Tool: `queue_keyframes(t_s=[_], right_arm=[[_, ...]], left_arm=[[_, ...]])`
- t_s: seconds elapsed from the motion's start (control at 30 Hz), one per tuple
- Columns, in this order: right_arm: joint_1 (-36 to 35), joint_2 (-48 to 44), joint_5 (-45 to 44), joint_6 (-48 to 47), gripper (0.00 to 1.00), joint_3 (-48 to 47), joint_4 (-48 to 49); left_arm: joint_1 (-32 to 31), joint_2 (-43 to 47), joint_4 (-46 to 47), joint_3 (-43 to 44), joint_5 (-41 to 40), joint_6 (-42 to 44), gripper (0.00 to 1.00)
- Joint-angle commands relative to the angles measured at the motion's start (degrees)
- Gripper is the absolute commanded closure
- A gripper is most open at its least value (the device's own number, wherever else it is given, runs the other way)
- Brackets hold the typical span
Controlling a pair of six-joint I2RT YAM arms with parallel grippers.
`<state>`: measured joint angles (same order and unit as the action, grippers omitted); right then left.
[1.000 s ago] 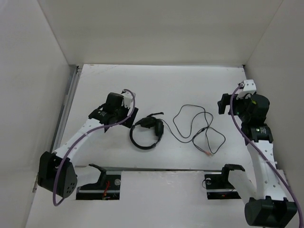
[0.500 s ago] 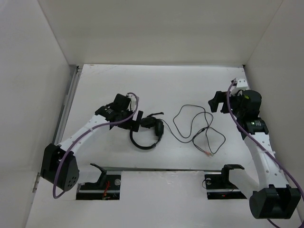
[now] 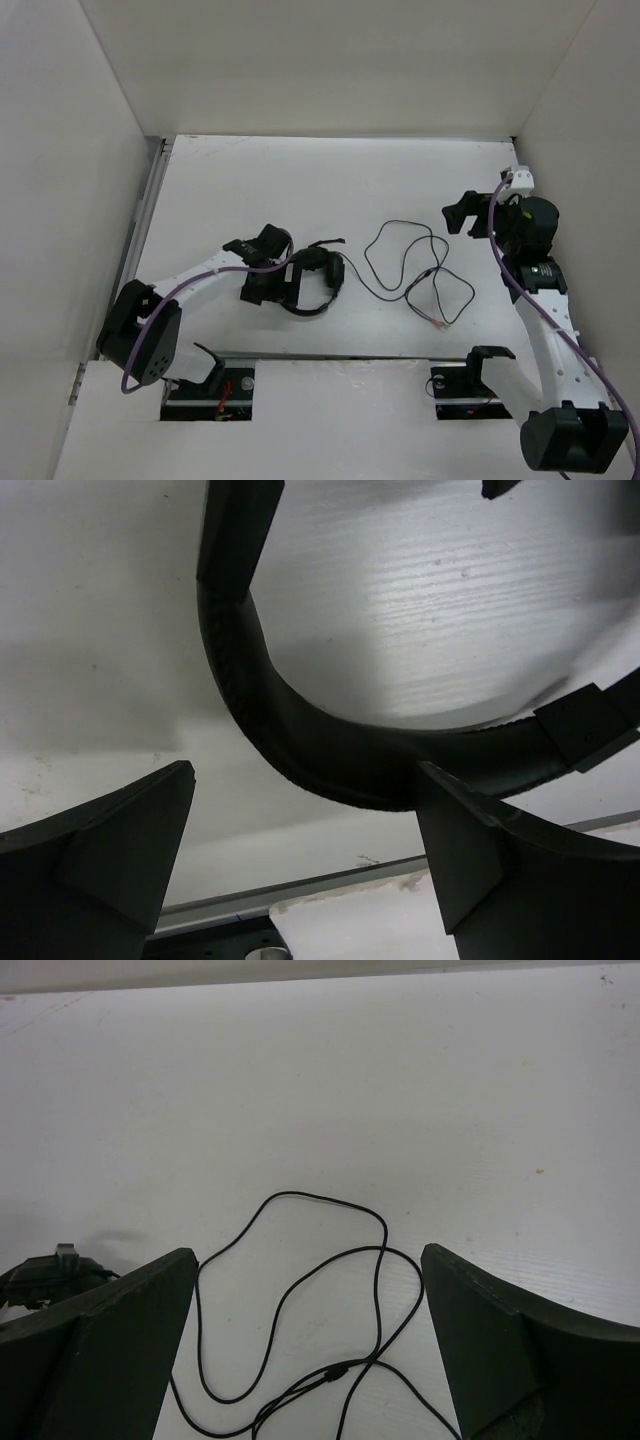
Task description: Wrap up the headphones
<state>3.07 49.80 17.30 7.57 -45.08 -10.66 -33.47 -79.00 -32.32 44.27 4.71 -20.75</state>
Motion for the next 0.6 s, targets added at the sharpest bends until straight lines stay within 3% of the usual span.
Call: queue_keyframes(t_s=[0.0, 0.17, 0.27, 0.43, 0.57], right_arm=[[1.45, -2.07, 1.24, 2.35, 0.00, 1.13, 4.59], [2.86, -3.74, 1.95, 3.76, 0.00, 1.75, 4.68], [3.65, -4.36, 2.04, 3.85, 0.00, 2.01, 4.77], [4.71, -5.15, 2.04, 4.29, 0.00, 2.63, 5.03], [5.59, -5.68, 2.30, 4.91, 0.00, 3.16, 5.12]], left_arm=[[-0.93, -1.41, -0.73, -0.94, -1.19, -2.89, 0.13], [-1.02, -4.58, 2.69, -1.12, -2.25, -3.94, 0.26], [-0.58, -6.07, 4.71, -1.82, -2.78, -4.38, 0.41], [0.03, -7.22, 7.61, -2.70, -4.88, -5.35, 0.77], [3.19, -8.36, 10.34, -3.14, -5.24, -5.79, 0.87]])
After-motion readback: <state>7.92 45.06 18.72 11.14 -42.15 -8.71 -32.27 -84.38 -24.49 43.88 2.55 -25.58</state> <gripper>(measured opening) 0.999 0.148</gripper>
